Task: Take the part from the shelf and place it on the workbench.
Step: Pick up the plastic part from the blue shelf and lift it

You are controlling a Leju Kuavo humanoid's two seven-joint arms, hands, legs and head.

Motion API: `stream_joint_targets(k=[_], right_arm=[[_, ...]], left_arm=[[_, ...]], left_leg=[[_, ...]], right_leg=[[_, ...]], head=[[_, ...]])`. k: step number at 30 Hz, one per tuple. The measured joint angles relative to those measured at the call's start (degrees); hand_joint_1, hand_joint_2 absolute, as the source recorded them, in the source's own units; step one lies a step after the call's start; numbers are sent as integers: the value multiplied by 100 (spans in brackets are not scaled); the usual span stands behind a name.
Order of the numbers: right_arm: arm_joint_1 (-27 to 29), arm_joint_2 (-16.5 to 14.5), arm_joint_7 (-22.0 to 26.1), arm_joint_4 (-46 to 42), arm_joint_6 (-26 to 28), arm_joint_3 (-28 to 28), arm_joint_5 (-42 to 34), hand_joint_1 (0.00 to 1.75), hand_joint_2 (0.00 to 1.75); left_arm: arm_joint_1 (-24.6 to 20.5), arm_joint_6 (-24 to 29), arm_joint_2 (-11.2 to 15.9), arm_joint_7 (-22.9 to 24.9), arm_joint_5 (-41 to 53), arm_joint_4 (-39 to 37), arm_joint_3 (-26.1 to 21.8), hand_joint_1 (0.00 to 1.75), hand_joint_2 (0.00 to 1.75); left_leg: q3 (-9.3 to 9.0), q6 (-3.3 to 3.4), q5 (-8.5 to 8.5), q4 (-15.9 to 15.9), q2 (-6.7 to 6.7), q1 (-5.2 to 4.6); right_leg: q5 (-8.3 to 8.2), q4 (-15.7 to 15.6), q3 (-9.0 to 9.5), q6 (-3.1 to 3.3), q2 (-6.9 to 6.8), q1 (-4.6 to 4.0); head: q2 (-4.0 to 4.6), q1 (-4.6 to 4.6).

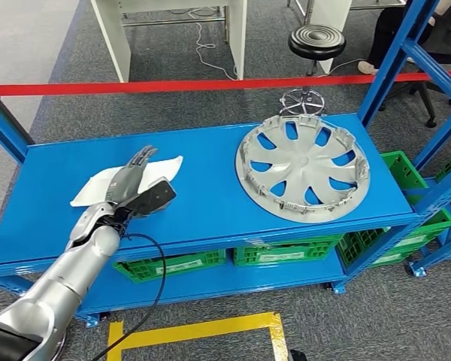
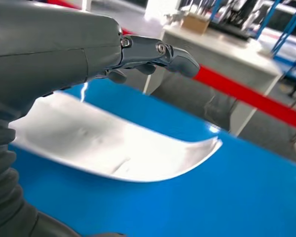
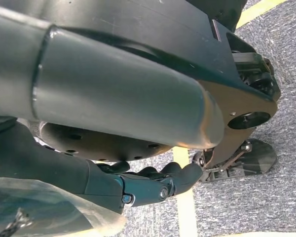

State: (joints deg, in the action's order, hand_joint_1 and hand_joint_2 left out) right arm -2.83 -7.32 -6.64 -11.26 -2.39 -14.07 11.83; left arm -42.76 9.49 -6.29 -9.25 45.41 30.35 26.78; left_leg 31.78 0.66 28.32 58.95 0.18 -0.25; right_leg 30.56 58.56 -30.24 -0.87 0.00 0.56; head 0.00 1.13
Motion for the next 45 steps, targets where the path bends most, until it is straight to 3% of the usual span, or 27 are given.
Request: stream_joint_targets(k=[11,17,22,29,38,45], right_arm=[[-6,2,-589,0,1,-153,-234,0,0],[1,2,-637,0,27,-203,-220,0,0],[6,2,-609,0,45,-233,-213,0,0],[17,5,-478,0,-29,-291,-185,0,0],[19,13,-566,0,-40,-309,-116,0,0],[25,13,-248,0,-47,-313,87,0,0]], left_arm=[[-60,-176,-2,68,-311,-237,-415,0,175],[-60,201,-2,257,-17,-314,-452,0,175],[-111,943,29,1019,1321,-404,-147,0,175],[-163,449,127,1413,1762,-639,168,0,175],[-174,336,267,1587,1908,-774,168,0,175],[-262,426,421,2903,2952,-825,309,0,175]], left_leg=[[1,0,0,0,-1,0],[1,0,0,0,0,0],[2,0,0,0,1,0],[2,0,0,0,-2,0],[2,0,0,0,-2,0],[2,0,0,0,-1,0]], right_leg=[[0,0,0,0,2,0],[0,0,0,0,1,0],[0,0,0,0,-3,0],[0,0,-1,0,4,-1],[0,0,0,0,2,-1],[0,0,0,0,3,-1]], head=[[0,1],[0,1],[0,0],[0,0],[0,1],[0,0]])
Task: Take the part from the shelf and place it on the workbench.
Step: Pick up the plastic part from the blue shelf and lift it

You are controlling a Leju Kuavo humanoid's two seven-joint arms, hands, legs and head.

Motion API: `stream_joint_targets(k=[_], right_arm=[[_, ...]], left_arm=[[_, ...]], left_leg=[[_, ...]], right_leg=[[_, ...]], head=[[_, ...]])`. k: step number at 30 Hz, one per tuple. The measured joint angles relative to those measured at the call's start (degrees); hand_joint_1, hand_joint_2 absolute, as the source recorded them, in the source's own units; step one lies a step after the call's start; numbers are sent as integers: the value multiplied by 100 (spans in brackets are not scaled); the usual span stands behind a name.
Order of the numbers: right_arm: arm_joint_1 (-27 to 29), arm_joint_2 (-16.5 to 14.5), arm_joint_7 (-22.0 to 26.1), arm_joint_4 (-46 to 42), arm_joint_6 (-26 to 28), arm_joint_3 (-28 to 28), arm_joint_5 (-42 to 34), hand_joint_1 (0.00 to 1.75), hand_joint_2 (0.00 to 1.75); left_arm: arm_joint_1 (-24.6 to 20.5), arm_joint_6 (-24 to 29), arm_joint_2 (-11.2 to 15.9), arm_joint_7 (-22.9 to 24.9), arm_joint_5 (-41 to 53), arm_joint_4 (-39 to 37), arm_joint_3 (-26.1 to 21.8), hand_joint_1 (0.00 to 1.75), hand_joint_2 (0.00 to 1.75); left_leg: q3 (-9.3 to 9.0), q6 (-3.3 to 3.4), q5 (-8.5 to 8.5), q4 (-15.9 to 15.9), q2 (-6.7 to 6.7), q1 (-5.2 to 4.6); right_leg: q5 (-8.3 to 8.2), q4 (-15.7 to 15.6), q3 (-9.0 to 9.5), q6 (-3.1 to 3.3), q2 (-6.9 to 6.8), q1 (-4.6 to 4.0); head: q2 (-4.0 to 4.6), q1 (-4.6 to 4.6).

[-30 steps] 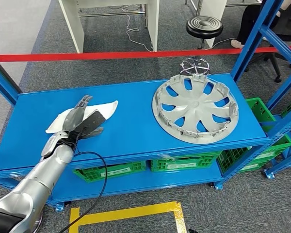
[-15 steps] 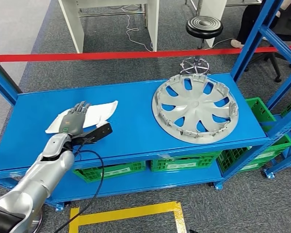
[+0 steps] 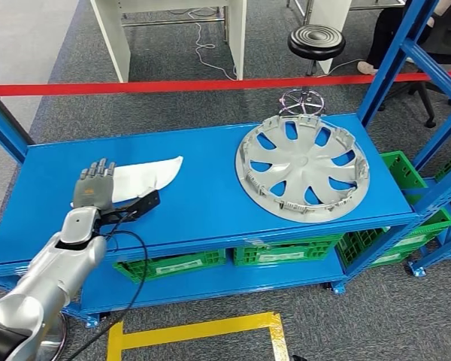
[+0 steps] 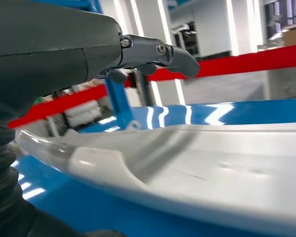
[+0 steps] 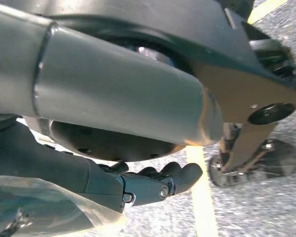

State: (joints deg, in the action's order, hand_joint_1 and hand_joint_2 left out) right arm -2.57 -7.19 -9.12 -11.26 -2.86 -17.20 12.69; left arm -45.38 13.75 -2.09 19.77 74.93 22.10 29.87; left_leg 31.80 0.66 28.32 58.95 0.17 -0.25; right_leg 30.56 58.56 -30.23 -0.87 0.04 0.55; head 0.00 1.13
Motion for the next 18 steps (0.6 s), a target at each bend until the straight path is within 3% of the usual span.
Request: stream_joint_targets(k=[8,9,13,15,18], right_arm=[[-2,-4,285,0,-70,30,215,0,0],[-4,-7,286,0,-72,38,251,0,0],[-10,-11,209,0,-72,91,374,0,0],[-15,-11,133,0,-68,125,433,0,0],[-19,-11,37,0,-56,172,516,0,0]], left_arm=[[-151,-411,261,469,582,-92,117,0,175],[-178,-499,296,505,647,-105,141,8,175],[-220,-627,380,366,504,-136,139,171,175],[-212,-602,385,173,316,-142,59,174,175],[-190,-456,365,-141,63,-143,-133,162,175]], left_leg=[[0,0,0,-1,0,1],[0,0,0,-1,0,0],[0,0,0,-1,0,0],[0,0,0,0,0,0],[0,0,0,0,1,0]], right_leg=[[0,1,1,0,-2,-1],[0,1,1,0,-1,-1],[0,1,0,0,0,0],[0,1,0,0,-2,0],[0,1,0,0,-3,0]], head=[[0,1],[0,1],[0,1],[0,0],[0,1]])
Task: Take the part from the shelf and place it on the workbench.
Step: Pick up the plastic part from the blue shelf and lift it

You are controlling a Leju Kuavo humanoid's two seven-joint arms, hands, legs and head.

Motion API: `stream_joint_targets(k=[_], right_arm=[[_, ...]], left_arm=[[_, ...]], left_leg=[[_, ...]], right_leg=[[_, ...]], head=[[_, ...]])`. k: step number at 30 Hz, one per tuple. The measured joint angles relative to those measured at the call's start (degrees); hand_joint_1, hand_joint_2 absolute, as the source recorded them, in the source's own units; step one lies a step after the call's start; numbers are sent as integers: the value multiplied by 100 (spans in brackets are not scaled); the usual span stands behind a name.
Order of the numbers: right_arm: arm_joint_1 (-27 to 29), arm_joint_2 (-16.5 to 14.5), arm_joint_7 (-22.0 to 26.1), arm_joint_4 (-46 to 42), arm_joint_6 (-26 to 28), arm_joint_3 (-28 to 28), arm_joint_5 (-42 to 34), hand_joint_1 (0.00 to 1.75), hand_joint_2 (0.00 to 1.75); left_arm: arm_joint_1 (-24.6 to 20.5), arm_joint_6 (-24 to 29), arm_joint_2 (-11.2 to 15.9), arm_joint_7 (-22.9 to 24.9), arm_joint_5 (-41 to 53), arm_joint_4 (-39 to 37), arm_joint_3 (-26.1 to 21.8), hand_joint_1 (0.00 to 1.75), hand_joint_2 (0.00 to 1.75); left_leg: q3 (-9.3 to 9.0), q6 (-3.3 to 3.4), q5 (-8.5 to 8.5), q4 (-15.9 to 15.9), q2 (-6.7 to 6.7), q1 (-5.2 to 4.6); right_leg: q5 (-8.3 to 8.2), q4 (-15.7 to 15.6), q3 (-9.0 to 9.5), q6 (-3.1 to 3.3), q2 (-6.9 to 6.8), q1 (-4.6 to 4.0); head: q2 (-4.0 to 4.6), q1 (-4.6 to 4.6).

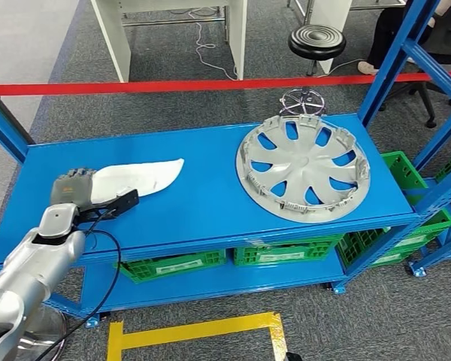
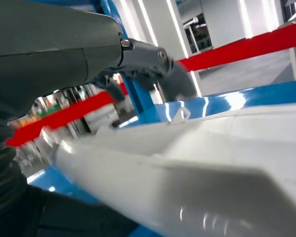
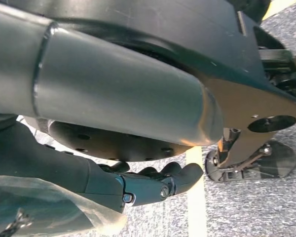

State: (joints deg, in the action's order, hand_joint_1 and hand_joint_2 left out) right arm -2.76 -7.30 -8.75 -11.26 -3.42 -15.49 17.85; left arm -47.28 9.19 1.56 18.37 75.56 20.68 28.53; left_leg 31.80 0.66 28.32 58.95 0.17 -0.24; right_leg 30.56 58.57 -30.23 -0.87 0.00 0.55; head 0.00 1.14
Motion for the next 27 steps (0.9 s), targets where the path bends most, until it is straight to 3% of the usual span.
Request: stream_joint_targets(k=[4,9,10,11,14,15,18,22,27], right_arm=[[-1,0,-32,0,3,42,61,0,0],[-1,0,-30,0,3,64,85,0,0],[-1,0,-30,0,3,72,86,0,0],[-1,0,-30,0,3,79,86,0,0],[-1,0,-29,0,2,91,100,0,0],[-1,0,-27,0,2,92,108,0,0],[-1,0,-20,0,-1,97,138,0,0],[-1,0,-46,0,-2,125,201,0,0],[-2,0,-76,0,-8,137,228,0,0]], left_arm=[[50,324,-54,-315,-119,0,-227,171,175],[74,459,-108,-468,-151,0,-410,168,175],[74,464,-115,-476,-154,0,-430,159,175],[74,467,-119,-482,-156,0,-449,137,175],[75,486,-135,-503,-155,0,-500,27,175],[76,495,-142,-513,-151,0,-515,7,175],[91,505,-160,-540,-142,0,-562,0,175],[114,506,-184,-596,-140,0,-624,0,0],[164,521,-206,-754,-151,0,-697,0,0]], left_leg=[[0,0,0,0,0,0],[1,0,0,0,0,0],[0,0,0,0,0,0],[0,0,0,0,0,0],[0,0,0,0,0,0],[0,0,0,0,0,0],[0,0,0,0,0,0],[1,0,0,0,0,0],[1,0,0,0,0,0]], right_leg=[[0,0,0,0,1,1],[0,0,0,0,1,2],[0,0,0,0,1,2],[0,0,0,0,1,2],[0,0,0,0,1,1],[0,0,0,0,0,1],[0,0,0,0,1,1],[0,0,0,0,1,1],[0,0,-1,0,1,1]], head=[[0,0],[0,0],[0,0],[0,-1],[0,-1],[0,-1],[0,-1],[0,0],[0,0]])
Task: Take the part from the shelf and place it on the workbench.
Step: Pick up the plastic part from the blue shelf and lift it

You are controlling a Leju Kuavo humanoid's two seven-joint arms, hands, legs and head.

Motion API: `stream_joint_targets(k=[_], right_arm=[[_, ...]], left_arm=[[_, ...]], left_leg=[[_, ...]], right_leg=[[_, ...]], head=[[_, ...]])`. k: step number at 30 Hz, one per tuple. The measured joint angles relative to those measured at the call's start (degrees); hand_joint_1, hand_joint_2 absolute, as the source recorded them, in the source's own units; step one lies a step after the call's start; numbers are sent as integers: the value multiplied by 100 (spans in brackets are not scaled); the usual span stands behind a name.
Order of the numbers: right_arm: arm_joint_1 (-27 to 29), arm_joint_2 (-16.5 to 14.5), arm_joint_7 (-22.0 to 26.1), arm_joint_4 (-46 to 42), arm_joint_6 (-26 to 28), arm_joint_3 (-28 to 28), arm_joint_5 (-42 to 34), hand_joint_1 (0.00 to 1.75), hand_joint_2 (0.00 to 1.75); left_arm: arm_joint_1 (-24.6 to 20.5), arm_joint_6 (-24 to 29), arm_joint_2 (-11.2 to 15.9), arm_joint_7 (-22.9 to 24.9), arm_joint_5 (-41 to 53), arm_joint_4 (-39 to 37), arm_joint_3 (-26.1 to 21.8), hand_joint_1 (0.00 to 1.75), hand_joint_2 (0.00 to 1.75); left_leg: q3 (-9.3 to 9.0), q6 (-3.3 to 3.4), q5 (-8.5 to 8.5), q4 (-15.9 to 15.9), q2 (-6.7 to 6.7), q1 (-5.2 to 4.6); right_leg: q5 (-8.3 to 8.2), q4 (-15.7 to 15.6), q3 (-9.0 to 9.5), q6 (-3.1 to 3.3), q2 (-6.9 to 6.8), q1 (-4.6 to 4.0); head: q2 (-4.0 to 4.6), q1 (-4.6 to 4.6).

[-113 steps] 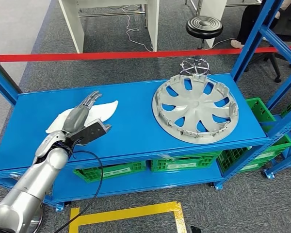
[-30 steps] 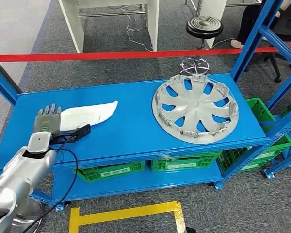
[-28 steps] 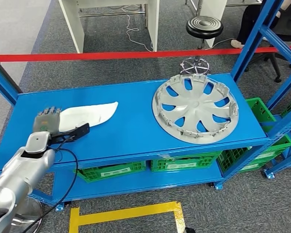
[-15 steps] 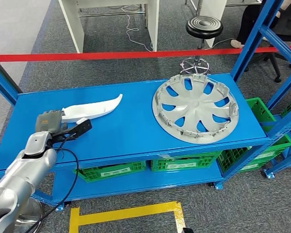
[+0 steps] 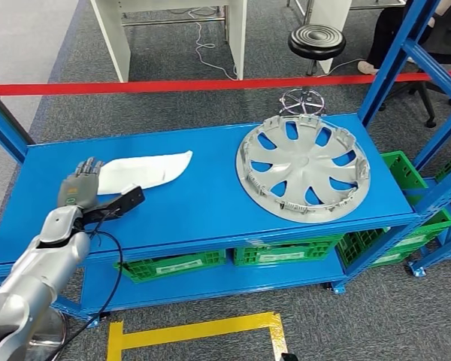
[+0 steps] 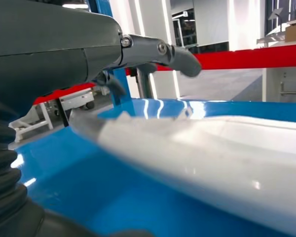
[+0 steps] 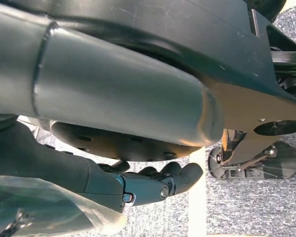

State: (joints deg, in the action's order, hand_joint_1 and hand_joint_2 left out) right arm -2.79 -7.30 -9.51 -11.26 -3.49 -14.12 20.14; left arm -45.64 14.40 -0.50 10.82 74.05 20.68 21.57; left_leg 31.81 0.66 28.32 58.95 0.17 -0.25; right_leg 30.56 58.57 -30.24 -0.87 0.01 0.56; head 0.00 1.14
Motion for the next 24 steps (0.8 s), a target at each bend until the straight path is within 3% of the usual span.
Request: stream_joint_targets(k=[10,15,19,24], right_arm=[[0,0,-4,0,1,0,45,0,0],[0,0,-5,0,0,0,109,0,0],[-2,0,-8,0,0,0,154,0,0],[-4,0,-4,0,1,0,181,0,0]], left_arm=[[78,55,-34,-103,3,0,-99,0,0],[100,205,-94,-380,-186,0,-239,0,0],[108,383,-222,-712,-453,3,-412,0,175],[108,543,-384,-964,-589,15,-539,0,175]], left_leg=[[0,0,0,0,0,0],[0,0,0,0,0,0],[0,0,0,0,0,0],[0,0,0,1,0,0]], right_leg=[[0,0,0,0,0,0],[0,0,-1,0,-1,0],[0,0,-1,0,-1,1],[0,0,0,0,0,1]], head=[[0,0],[0,-1],[0,0],[0,0]])
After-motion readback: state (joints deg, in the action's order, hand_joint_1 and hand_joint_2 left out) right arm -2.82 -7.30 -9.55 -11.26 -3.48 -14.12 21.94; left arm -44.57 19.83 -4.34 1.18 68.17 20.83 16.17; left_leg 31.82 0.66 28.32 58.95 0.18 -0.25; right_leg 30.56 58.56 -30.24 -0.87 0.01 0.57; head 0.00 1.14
